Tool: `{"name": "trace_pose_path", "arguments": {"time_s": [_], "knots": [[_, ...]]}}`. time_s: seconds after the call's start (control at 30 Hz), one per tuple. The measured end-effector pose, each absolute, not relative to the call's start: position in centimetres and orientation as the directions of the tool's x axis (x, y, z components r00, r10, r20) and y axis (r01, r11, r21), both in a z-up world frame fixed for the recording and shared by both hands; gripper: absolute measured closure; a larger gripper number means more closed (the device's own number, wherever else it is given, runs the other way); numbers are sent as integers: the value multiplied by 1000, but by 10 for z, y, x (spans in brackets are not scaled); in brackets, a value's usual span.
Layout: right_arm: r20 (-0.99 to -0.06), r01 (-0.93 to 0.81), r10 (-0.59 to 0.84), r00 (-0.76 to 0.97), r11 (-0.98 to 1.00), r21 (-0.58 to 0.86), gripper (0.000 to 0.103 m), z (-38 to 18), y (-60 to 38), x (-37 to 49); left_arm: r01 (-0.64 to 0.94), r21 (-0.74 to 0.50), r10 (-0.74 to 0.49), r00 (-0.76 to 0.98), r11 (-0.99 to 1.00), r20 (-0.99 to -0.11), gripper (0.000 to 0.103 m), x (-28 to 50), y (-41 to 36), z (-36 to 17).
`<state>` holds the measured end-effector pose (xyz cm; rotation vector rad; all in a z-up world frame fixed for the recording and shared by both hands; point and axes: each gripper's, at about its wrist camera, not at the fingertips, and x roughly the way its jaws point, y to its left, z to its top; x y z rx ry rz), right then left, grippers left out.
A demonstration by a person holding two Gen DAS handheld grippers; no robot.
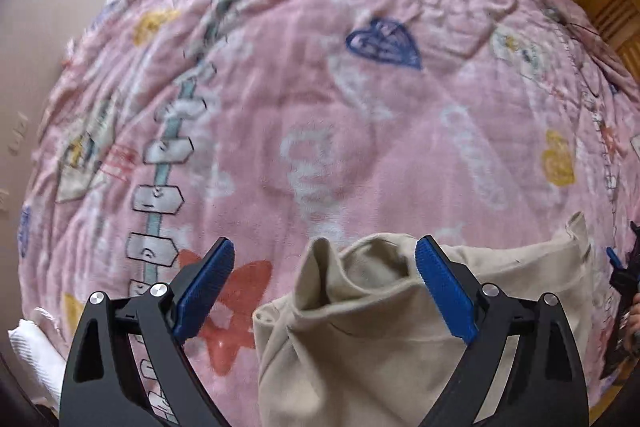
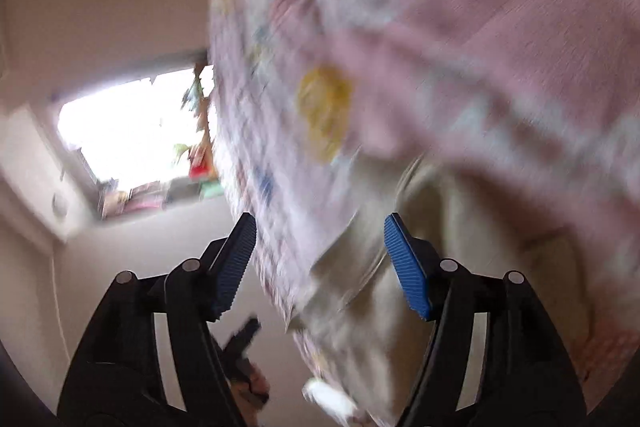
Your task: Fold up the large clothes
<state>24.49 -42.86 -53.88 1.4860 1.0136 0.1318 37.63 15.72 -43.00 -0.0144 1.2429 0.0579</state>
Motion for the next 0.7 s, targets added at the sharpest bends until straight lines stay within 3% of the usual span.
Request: {"name": "trace_pose_path", "arguments": {"time_s": [0.13,0.23,0.37,0.47,0.57,0.6,0.7], "knots": [[-408,351,792,454,262,899,38,-510,-359,238,-23,228,218,394,973,-893,14,320,114,-426],[-382,311,891,247,301,902,38,-524,-299,225,-21,334,316,389,942,-866,14,286,94,-449],[-507,355,847,161,430,830,41,-570,-273,217,-33,461,443,346,887,-827,16,278,80,-505],[-582,429,776,243,452,782,64,-593,-291,219,-23,504,482,333,864,-811,17,300,75,-544],[-641,406,720,265,520,752,73,-596,-298,229,36,561,515,351,827,-782,17,327,60,-567],[-686,385,680,259,579,719,87,-595,-297,233,46,573,522,356,818,-775,17,334,58,-572],[-704,371,651,284,602,706,98,-595,-305,241,44,565,518,345,824,-782,14,343,66,-579]]}}
